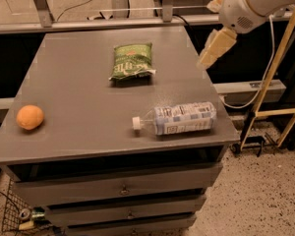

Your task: Pick green jalapeno chip bag

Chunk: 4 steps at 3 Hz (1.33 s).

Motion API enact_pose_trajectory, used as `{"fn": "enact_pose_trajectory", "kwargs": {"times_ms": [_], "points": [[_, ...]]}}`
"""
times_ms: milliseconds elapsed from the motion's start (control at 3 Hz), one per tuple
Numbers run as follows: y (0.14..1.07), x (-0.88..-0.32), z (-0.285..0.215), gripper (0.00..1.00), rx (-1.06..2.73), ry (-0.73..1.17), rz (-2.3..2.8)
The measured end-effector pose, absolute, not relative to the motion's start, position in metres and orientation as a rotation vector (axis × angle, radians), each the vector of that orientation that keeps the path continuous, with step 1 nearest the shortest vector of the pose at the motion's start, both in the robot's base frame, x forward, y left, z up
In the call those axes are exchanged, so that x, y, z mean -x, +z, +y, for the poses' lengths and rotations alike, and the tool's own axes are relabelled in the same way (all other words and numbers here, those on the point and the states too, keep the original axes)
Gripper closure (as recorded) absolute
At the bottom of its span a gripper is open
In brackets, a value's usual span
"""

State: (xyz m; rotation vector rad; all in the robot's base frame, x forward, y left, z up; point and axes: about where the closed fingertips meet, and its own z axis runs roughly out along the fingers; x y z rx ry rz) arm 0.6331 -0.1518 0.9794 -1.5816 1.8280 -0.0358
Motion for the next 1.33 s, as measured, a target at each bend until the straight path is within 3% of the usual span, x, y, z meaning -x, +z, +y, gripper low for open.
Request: {"fn": "enact_pose_trajectory", "kwargs": {"times_ms": [667,1333], "points": [[0.984,-0.638,-0.152,0.0,1.577,-0.054,1.808],[0.926,-0.692,-0.085,0.0,1.738,-0.143,1.826]]}}
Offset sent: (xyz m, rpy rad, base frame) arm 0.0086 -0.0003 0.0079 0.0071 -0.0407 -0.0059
